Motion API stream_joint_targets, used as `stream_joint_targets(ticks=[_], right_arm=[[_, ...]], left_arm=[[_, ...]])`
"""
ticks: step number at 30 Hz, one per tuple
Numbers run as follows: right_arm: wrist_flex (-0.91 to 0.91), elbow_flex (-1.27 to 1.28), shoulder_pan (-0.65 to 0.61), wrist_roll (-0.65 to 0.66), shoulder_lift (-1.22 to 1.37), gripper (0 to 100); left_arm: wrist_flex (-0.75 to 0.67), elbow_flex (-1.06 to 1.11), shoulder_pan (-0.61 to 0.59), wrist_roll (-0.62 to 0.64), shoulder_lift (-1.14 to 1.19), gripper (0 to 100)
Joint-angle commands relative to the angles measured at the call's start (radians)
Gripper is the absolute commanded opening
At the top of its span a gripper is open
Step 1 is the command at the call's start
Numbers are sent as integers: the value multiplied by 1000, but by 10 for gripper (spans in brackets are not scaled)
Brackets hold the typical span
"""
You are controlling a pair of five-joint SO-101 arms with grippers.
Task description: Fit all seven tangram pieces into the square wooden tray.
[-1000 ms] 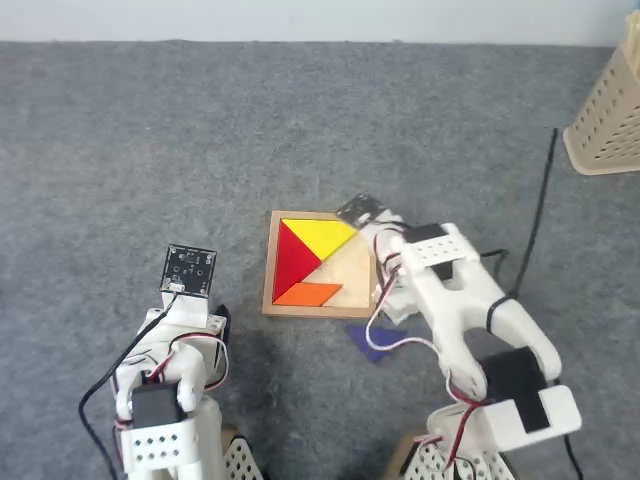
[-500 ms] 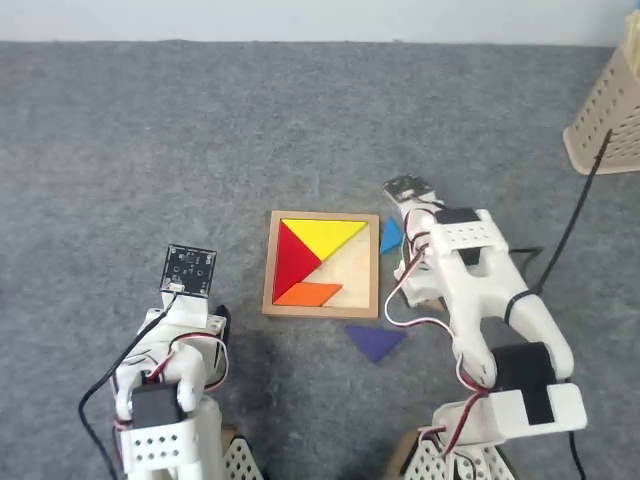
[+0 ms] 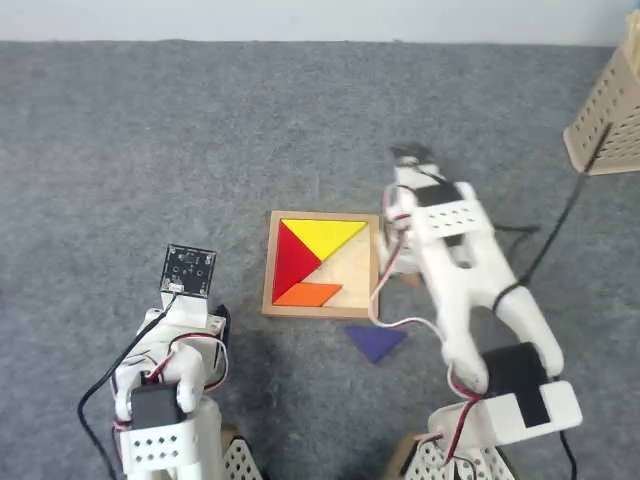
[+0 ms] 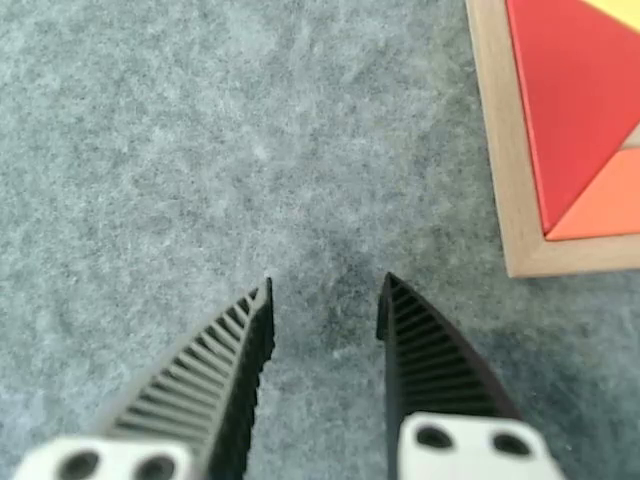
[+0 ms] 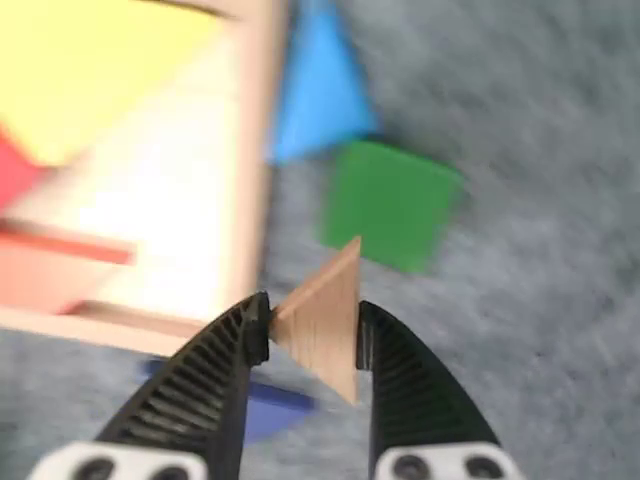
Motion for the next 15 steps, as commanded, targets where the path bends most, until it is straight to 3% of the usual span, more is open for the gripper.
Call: stream_joint_targets(ticks=[1, 9, 15], right_arm=[[13, -180, -131, -69, 36, 32], [45, -516, -229, -354, 354, 32], [162, -723, -271, -674, 498, 73]], left_arm=[[5, -12, 2, -5, -6, 168], [5, -12, 2, -5, -6, 168], [5, -12, 2, -5, -6, 168]])
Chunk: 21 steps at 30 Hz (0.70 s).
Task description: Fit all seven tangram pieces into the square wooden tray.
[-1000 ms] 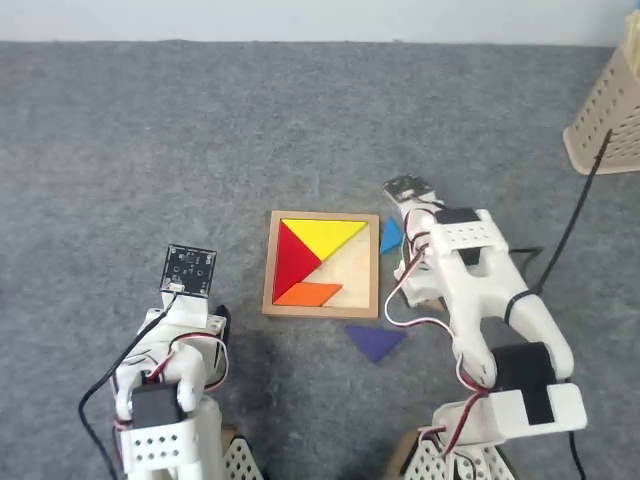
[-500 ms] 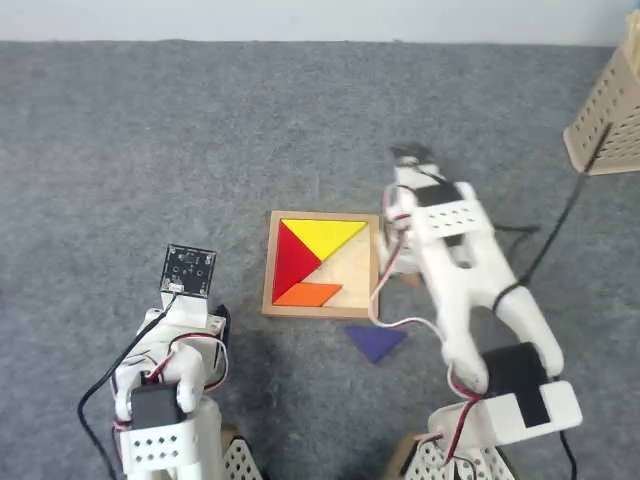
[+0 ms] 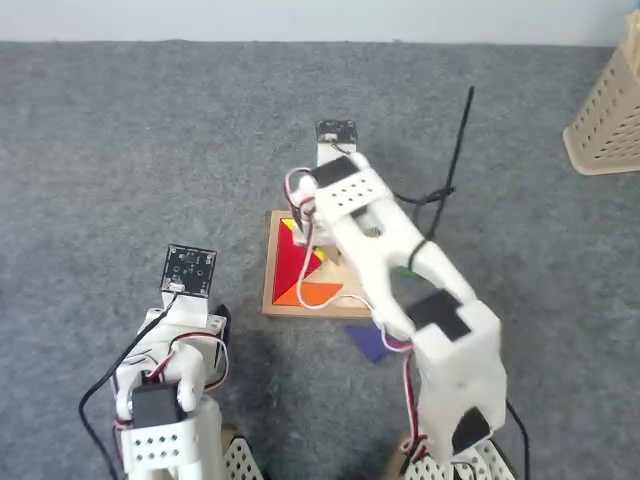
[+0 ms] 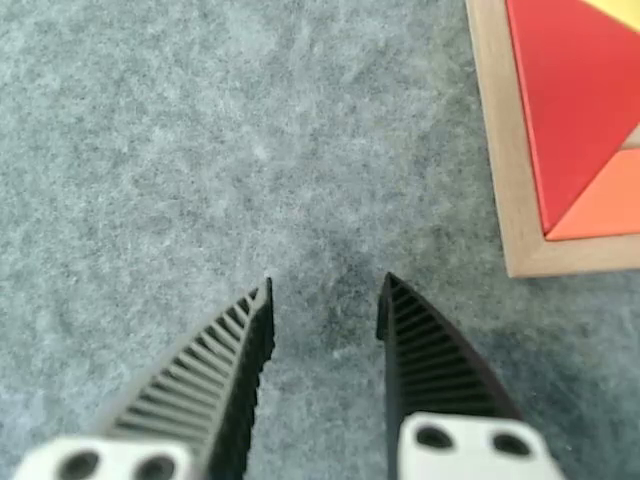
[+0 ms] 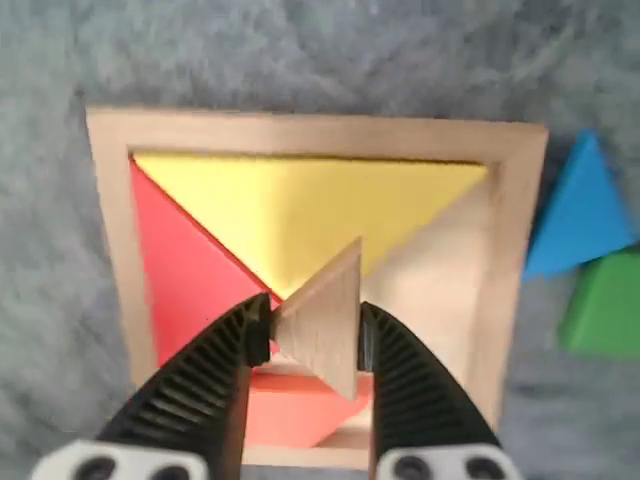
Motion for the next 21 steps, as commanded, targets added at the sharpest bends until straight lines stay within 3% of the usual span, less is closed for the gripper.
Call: stream_joint_targets(ticks=[1, 6, 21], right_arm=[[81, -149, -35, -187, 15, 91], [113, -222, -67, -253, 71, 123], [110, -284, -58, -183, 87, 126]], left_arm=[[5, -12, 2, -5, -6, 168], [5, -12, 2, -5, -6, 168], [5, -12, 2, -5, -6, 168]])
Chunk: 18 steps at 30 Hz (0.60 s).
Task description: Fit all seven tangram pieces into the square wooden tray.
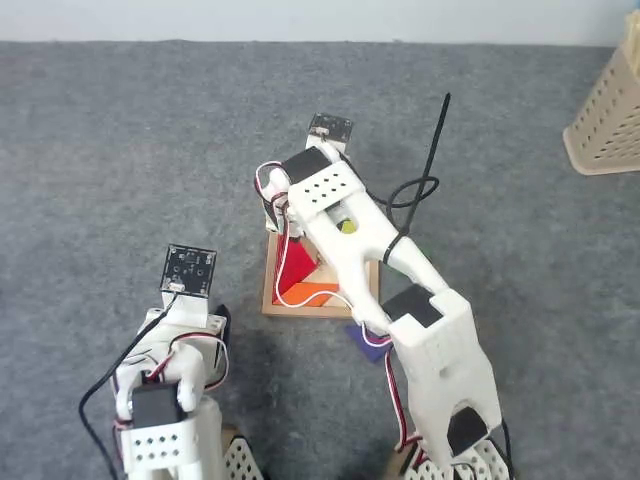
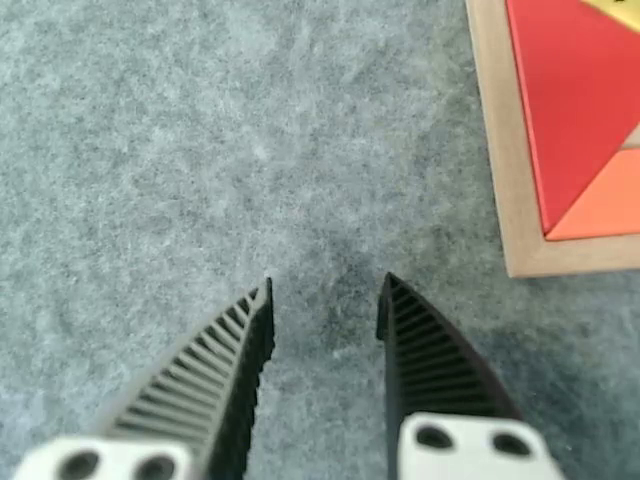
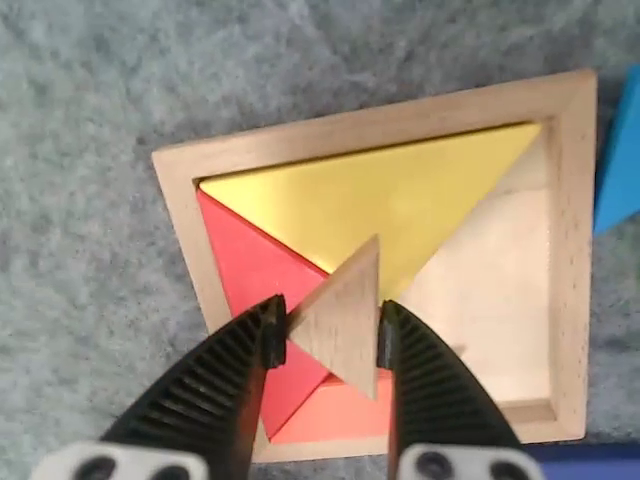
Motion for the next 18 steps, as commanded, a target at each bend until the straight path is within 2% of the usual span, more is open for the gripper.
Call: stream_joint_targets(ticks=[1, 6, 12, 13, 15, 17, 18], right_arm=[[5, -71, -1, 18, -19, 136], [7, -78, -1, 17, -21, 255], [21, -78, 8, 57, -28, 256], [39, -78, 25, 120, -35, 251], [76, -78, 71, 345, -54, 206], [77, -87, 114, 609, -94, 121], [76, -89, 125, 700, -119, 63]], left_arm=[[5, -12, 2, -5, -6, 168], [5, -12, 2, -5, -6, 168], [5, -12, 2, -5, -6, 168], [5, -12, 2, -5, -6, 168], [5, -12, 2, -5, -6, 168], [5, -12, 2, -5, -6, 168], [5, -12, 2, -5, -6, 168]])
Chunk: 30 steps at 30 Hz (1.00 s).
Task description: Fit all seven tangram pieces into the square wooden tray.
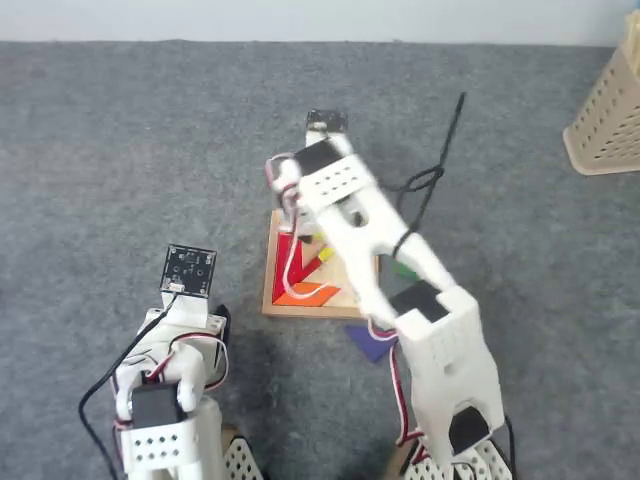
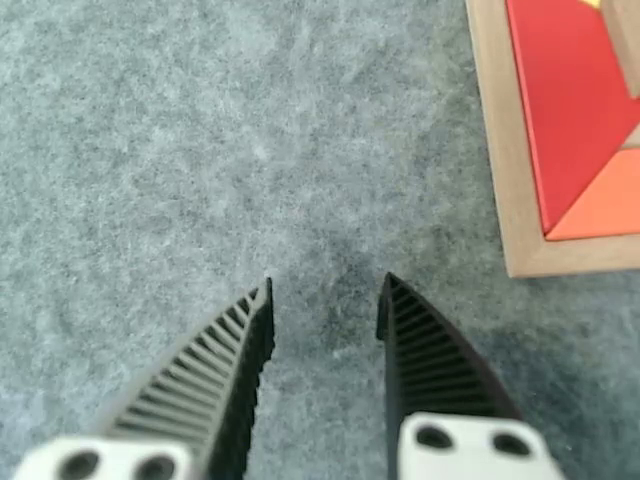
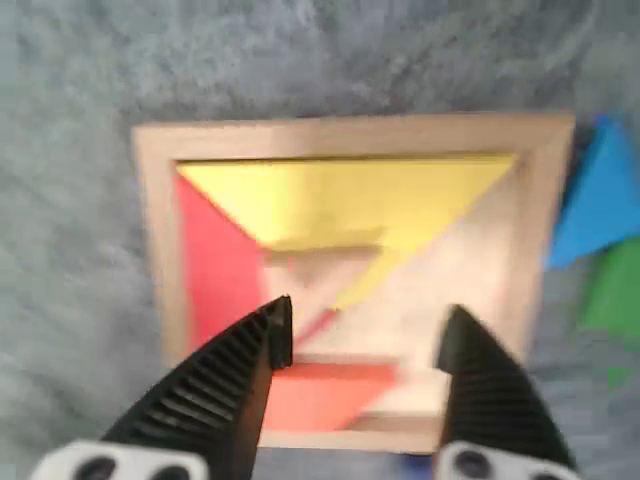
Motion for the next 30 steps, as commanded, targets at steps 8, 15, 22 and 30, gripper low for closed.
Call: stream_joint_targets(ticks=[8, 15, 22, 30], right_arm=[[-120, 164, 74, 568, -334, 6], [-587, 664, 76, 618, -550, 6], [-819, 819, 96, 617, -579, 6], [-975, 825, 91, 614, -456, 6]], left_arm=[[5, -12, 2, -5, -6, 168], [5, -12, 2, -5, -6, 168], [5, -12, 2, -5, -6, 168], [5, -12, 2, -5, -6, 168]])
